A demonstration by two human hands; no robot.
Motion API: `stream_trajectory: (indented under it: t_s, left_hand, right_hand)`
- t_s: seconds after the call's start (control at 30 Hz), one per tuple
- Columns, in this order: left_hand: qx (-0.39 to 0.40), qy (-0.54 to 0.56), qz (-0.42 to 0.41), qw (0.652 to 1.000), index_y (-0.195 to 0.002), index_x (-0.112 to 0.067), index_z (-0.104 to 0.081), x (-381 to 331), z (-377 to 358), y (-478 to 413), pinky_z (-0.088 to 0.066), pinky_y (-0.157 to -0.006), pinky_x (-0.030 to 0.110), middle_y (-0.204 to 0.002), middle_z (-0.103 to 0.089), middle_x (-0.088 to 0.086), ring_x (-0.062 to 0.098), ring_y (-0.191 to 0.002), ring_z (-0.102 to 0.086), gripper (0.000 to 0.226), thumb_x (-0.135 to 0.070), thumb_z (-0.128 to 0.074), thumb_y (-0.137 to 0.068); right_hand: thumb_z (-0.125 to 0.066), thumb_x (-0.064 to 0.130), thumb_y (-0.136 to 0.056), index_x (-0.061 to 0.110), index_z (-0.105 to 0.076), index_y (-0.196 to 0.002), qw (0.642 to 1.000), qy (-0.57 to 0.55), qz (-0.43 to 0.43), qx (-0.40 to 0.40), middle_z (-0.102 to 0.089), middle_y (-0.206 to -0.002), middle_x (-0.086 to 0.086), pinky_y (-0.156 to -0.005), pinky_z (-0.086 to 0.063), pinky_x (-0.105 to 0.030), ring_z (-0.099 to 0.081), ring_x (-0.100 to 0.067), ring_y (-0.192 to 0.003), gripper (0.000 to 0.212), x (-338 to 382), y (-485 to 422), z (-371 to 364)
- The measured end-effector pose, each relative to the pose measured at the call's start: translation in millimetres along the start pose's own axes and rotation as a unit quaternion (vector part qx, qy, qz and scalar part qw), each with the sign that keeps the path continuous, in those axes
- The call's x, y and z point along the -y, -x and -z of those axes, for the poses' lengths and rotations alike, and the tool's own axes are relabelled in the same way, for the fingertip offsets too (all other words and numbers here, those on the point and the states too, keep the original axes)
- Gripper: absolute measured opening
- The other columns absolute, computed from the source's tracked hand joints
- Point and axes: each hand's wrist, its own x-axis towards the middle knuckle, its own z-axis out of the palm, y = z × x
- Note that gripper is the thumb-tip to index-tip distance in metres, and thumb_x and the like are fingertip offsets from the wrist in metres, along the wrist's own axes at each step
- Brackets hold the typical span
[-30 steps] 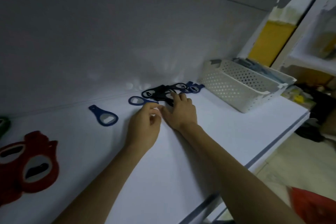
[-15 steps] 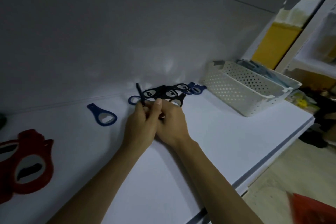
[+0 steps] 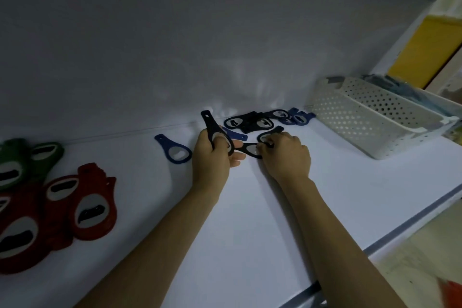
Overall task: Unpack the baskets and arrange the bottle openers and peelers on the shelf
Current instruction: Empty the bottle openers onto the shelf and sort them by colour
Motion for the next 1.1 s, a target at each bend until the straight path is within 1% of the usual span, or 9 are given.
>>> stream_trajectory:
  t_s: [0.07,0.13,0.27,0.43,0.6,0.77,0.93,1.03,1.1]
  left_hand:
    - [0.008,-0.008,-0.004,1.0,-0.096,-0.014,-0.056,1,1,0,-0.05,-0.048,0.021,-0.077,-0.071,0.007,0.015,-0.054,-0.065,0.018,-0.009,-0.039,-0.098]
    - [0.019,-0.021,-0.009,1.0,-0.095,-0.014,-0.057,2,1,0,-0.049,-0.047,0.021,-0.077,-0.071,0.008,0.015,-0.054,-0.065,0.017,-0.01,-0.041,-0.097]
    - [0.031,-0.042,-0.019,0.998,-0.088,-0.017,-0.055,3,0,1,-0.048,-0.047,0.021,-0.076,-0.072,0.009,0.015,-0.055,-0.065,0.017,-0.01,-0.042,-0.096]
    - [0.041,-0.044,-0.023,0.998,-0.085,-0.02,-0.055,5,0,0,-0.048,-0.049,0.022,-0.075,-0.072,0.008,0.015,-0.057,-0.064,0.018,-0.012,-0.043,-0.096]
    - [0.051,-0.047,-0.028,0.997,-0.083,-0.02,-0.055,6,0,0,-0.049,-0.05,0.025,-0.076,-0.072,0.007,0.015,-0.058,-0.064,0.018,-0.01,-0.044,-0.094]
    - [0.049,-0.046,-0.021,0.998,-0.085,-0.021,-0.055,8,-1,-2,-0.049,-0.051,0.022,-0.079,-0.072,0.009,0.016,-0.058,-0.063,0.016,-0.013,-0.045,-0.095]
    - [0.061,-0.007,-0.008,0.998,-0.084,-0.013,-0.053,8,-2,-3,-0.046,-0.05,0.023,-0.079,-0.069,0.015,0.017,-0.049,-0.05,0.015,-0.007,-0.043,-0.094]
    - [0.06,-0.01,-0.008,0.998,-0.085,-0.011,-0.053,8,-2,-3,-0.047,-0.051,0.024,-0.079,-0.069,0.014,0.017,-0.049,-0.051,0.014,-0.007,-0.044,-0.094]
    - [0.06,-0.006,-0.008,0.998,-0.086,-0.011,-0.053,8,-2,-3,-0.047,-0.051,0.024,-0.078,-0.069,0.014,0.017,-0.049,-0.05,0.013,-0.007,-0.044,-0.094]
  right_hand:
    - [-0.054,0.036,-0.091,0.016,-0.07,-0.09,0.999,-0.021,-0.005,-0.036,-0.06,-0.103,-0.005,-0.072,-0.037,-0.032,-0.054,-0.028,-0.095,0.025,-3,2,2]
    - [-0.051,0.041,-0.093,0.016,-0.069,-0.1,0.997,-0.052,-0.031,-0.047,-0.059,-0.107,-0.006,-0.078,-0.041,-0.035,-0.053,-0.027,-0.101,0.032,-6,3,3]
    - [-0.047,0.046,-0.093,0.023,-0.066,-0.109,0.999,-0.017,-0.033,-0.001,-0.059,-0.115,-0.001,-0.09,-0.034,-0.038,-0.048,-0.027,-0.112,0.034,-5,2,2]
    - [-0.05,0.034,-0.095,0.016,-0.066,-0.098,1.0,0.011,-0.002,-0.009,-0.065,-0.095,-0.004,-0.064,-0.036,-0.029,-0.057,-0.028,-0.093,0.024,-9,3,7]
    - [-0.058,0.059,-0.083,0.015,-0.067,-0.099,0.999,-0.042,0.001,0.019,-0.059,-0.102,-0.006,-0.073,-0.044,-0.033,-0.051,-0.027,-0.102,0.048,-6,7,8]
    - [-0.053,0.033,-0.089,0.01,-0.058,-0.076,0.999,0.029,0.007,-0.027,-0.061,-0.073,-0.006,-0.055,-0.031,-0.028,-0.05,-0.025,-0.067,0.026,-5,8,12]
    - [-0.06,0.054,-0.082,0.015,-0.064,-0.092,0.999,-0.002,-0.023,-0.041,-0.06,-0.093,-0.003,-0.069,-0.042,-0.033,-0.054,-0.024,-0.089,0.04,-3,14,9]
    - [-0.063,0.04,-0.083,0.017,-0.061,-0.106,0.996,-0.073,-0.041,0.008,-0.062,-0.105,-0.004,-0.072,-0.04,-0.03,-0.056,-0.023,-0.093,0.033,-6,13,9]
    - [-0.063,0.037,-0.084,0.017,-0.057,-0.121,0.995,-0.093,-0.04,0.005,-0.06,-0.119,-0.004,-0.085,-0.042,-0.031,-0.055,-0.023,-0.106,0.042,-7,14,10]
